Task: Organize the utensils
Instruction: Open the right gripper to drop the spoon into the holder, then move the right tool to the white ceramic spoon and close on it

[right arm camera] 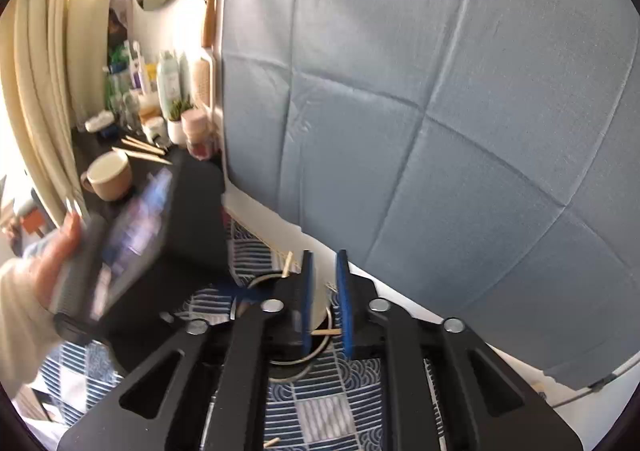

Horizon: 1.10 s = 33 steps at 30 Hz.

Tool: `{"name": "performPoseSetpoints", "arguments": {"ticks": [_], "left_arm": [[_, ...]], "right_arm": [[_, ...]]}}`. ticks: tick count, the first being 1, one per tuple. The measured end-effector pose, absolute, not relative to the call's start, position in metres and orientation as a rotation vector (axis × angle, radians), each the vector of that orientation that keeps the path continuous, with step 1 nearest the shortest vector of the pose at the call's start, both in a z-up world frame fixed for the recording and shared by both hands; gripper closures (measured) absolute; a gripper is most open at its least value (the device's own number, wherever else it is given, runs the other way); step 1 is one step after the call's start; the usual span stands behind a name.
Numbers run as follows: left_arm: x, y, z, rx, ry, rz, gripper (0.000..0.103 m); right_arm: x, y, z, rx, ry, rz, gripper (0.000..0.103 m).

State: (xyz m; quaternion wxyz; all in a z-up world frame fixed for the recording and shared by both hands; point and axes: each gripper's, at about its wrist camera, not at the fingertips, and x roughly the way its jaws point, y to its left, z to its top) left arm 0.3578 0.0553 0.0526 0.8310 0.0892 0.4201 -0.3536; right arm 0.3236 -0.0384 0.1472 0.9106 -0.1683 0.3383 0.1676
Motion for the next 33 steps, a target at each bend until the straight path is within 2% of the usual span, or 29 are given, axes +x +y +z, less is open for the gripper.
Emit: {"name": "performPoseSetpoints", "arguments": {"ticks": [2, 5, 9, 10, 17, 33], "left_arm": [[0.358, 0.063, 0.054, 0.191, 0.872, -0.719, 0.024], [0.356, 0.068, 0.053, 0.212, 0.864, -0.683, 0.016], [0.348, 0.07, 0.055, 0.245, 0.863, -0.631, 0.014], [0.346, 0.071, 0.057, 0.241, 0.866, -0.629, 0.014], [0.323, 0.073, 0.069, 0.225, 0.896, -0.523, 0.01], [0.253, 0.055, 0.07, 0.132, 0.893, -0.394, 0.006]], "right_arm": [[0.323, -0.046, 0.142, -0.33, 0.698, 0.329, 0.054], [0.318, -0.063, 0.142, -0.283, 0.686, 0.315, 0.042], [0.315, -0.08, 0.139, -0.246, 0.689, 0.311, 0.033], [0.314, -0.083, 0.139, -0.24, 0.69, 0.311, 0.028], [0.309, -0.098, 0.141, -0.204, 0.685, 0.37, 0.019], [0.259, -0.121, 0.139, -0.284, 0.716, 0.491, 0.017]]}}
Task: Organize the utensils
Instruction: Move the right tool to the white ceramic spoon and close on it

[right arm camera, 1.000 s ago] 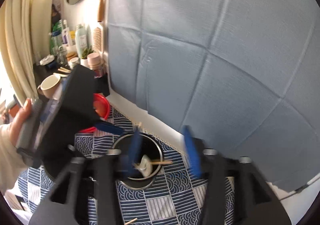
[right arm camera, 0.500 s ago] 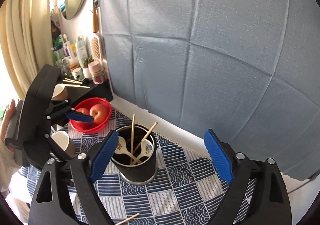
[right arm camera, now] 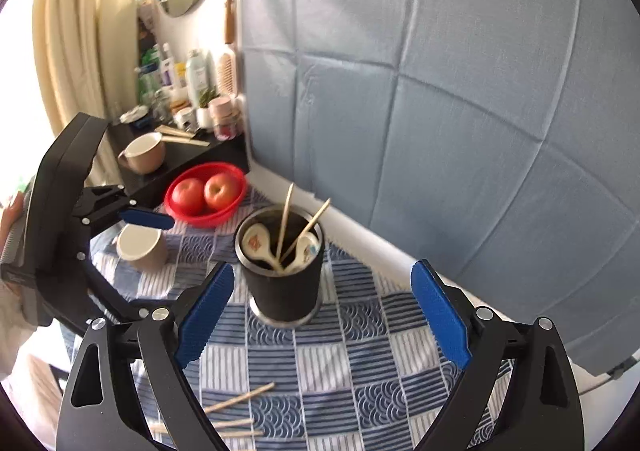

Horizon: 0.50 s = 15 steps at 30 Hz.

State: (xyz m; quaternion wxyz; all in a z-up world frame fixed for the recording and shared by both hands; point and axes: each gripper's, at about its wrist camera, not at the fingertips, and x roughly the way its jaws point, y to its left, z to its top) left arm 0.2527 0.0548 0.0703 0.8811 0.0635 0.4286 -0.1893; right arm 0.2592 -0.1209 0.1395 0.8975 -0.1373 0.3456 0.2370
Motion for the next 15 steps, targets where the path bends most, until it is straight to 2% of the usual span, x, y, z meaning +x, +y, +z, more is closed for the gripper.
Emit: {"name": "performPoseSetpoints", "arguments": {"ticks": [15], "left_arm": [[0.172, 0.025, 0.015, 0.04, 0.921, -0.341, 0.006]], "right_arm": [[0.205, -0.161, 0.088, -0.316, 0.793, 0.568, 0.017]]}}
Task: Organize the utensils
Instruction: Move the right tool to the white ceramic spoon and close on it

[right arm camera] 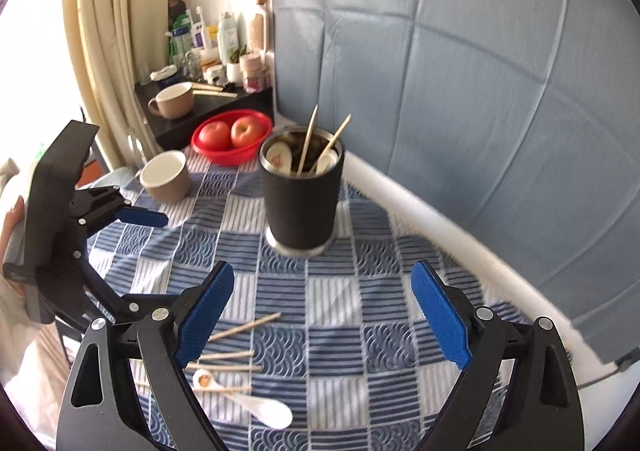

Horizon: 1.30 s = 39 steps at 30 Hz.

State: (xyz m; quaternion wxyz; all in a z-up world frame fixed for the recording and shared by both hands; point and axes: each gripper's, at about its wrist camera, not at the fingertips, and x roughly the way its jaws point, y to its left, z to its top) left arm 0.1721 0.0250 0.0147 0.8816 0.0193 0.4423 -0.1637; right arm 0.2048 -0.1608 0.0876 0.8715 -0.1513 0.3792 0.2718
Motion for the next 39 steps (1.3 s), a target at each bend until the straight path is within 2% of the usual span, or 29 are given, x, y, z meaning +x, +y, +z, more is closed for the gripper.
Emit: {"name": "performPoseSetpoints", "arguments": {"ticks": [19, 24, 26, 27, 28, 29, 30, 39], "left_arm": [[0.116, -0.03, -0.076, 0.136, 1.125, -0.421, 0.006], [0.114, -0.044, -0.086, 0.183, 1.157, -0.447, 0.006], [0.114, -0.046, -0.09, 0.193, 1.171, -0.446, 0.006], [0.114, -0.046, -0.092, 0.195, 1.179, -0.444, 0.006], [0.115, -0.047, -0.094, 0.196, 1.182, -0.443, 0.006], [0.116, -0.047, -0.095, 0.199, 1.185, -0.439, 0.006], [0.116, -0.047, -0.097, 0.198, 1.191, -0.438, 0.006], [0.123, -0.065, -0.103, 0.236, 1.193, -0.459, 0.008]], "right_arm": [[0.178, -0.193, -0.047, -0.287, 1.095, 0.625, 0.018], [0.176, -0.2, -0.069, -0.266, 1.158, 0.666, 0.031], [0.176, -0.201, -0.076, -0.258, 1.184, 0.687, 0.047], [0.174, -0.2, -0.082, -0.243, 1.213, 0.718, 0.052], [0.173, -0.199, -0.086, -0.238, 1.229, 0.733, 0.068], [0.171, -0.198, -0.094, -0.236, 1.257, 0.742, 0.088], [0.17, -0.196, -0.099, -0.233, 1.275, 0.743, 0.095], [0.166, -0.196, -0.078, -0.172, 1.218, 0.781, 0.097]]}}
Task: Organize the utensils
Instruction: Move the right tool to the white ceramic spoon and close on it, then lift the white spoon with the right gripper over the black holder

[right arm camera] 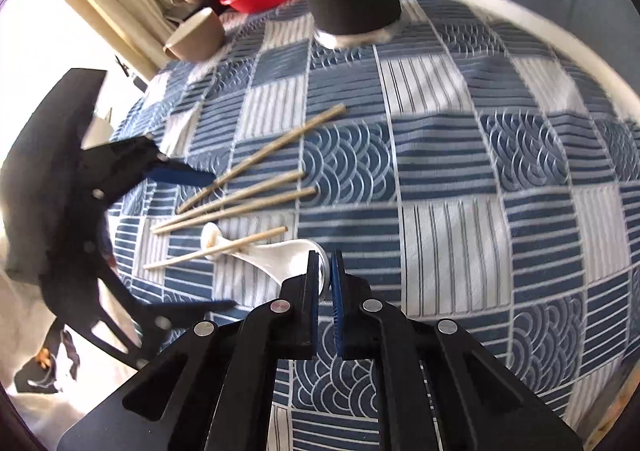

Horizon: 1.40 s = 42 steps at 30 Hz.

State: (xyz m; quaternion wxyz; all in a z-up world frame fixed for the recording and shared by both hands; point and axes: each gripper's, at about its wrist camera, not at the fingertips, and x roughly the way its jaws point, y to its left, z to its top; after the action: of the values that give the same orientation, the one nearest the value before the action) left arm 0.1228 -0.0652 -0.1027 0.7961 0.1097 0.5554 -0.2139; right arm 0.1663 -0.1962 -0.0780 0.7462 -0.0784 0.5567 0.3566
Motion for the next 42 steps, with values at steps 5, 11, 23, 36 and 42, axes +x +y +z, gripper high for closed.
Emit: {"name": "performPoseSetpoints", "arguments": {"ticks": [5, 11, 23, 36, 42], "left_arm": [[0.136, -0.063, -0.1, 0.227, 1.191, -0.447, 0.038], [0.152, -0.058, -0.081, 0.185, 1.157, -0.5, 0.074], [0.161, -0.053, -0.032, 0.175, 1.065, -0.56, 0.08], [0.166, -0.037, 0.018, 0.185, 0.987, -0.561, 0.083], [0.178, -0.028, 0.036, 0.198, 0.969, -0.575, 0.083]], "right_arm": [[0.166, -0.189, -0.054, -0.228, 1.15, 0.775, 0.097], [0.169, -0.189, -0.029, -0.236, 1.084, 0.758, 0.096], [0.17, -0.178, 0.03, -0.306, 0.932, 0.693, 0.096], [0.177, -0.164, 0.087, -0.326, 0.81, 0.675, 0.096], [0.187, -0.157, 0.104, -0.313, 0.778, 0.657, 0.096]]}}
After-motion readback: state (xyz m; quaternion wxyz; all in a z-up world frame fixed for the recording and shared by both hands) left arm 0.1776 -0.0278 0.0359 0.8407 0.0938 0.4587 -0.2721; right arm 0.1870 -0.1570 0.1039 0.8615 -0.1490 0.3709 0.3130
